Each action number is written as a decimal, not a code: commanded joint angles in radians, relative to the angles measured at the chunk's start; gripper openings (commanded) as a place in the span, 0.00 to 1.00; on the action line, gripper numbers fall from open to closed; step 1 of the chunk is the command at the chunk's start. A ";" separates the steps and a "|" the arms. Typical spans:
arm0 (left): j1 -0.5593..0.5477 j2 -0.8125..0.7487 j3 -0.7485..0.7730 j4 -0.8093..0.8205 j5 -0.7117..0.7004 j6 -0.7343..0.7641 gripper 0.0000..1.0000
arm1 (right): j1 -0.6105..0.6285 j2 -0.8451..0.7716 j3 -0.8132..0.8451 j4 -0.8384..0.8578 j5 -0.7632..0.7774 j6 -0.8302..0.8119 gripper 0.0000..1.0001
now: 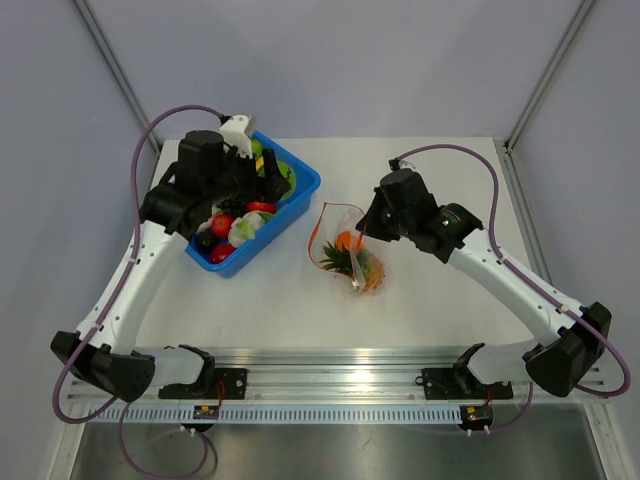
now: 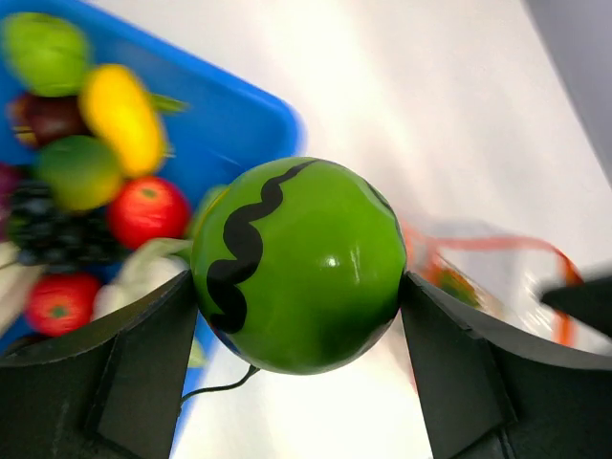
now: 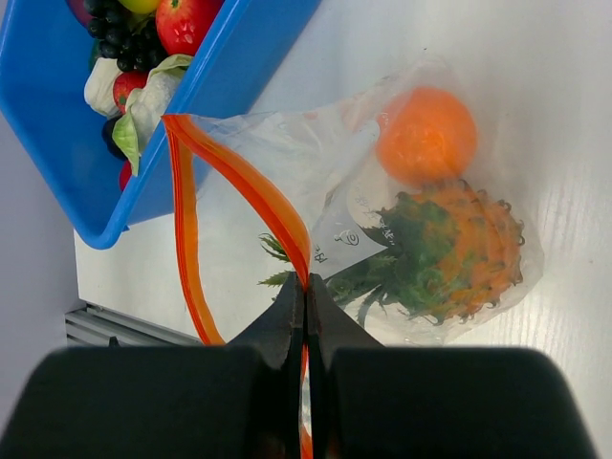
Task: Place the food in the zip-top bag and seal the zipper
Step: Place the fake fruit in the zipper food storage bag.
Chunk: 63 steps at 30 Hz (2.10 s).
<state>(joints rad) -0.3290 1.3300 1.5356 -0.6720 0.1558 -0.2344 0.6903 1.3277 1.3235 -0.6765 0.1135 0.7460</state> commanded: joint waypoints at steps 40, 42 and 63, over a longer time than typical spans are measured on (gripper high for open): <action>-0.420 0.261 -0.026 0.213 0.083 -0.244 0.56 | 0.006 -0.120 0.079 -0.049 -0.055 -0.053 0.00; -0.423 0.273 -0.025 0.227 0.077 -0.262 0.58 | 0.006 -0.120 0.074 -0.046 -0.058 -0.051 0.00; -0.449 0.186 0.023 0.094 0.125 -0.206 0.99 | 0.005 -0.105 0.059 -0.035 -0.052 -0.060 0.00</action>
<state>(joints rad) -0.7593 1.5944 1.5253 -0.5999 0.2314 -0.4545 0.6903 1.2343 1.3708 -0.7845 0.0662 0.6914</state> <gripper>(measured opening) 0.987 0.011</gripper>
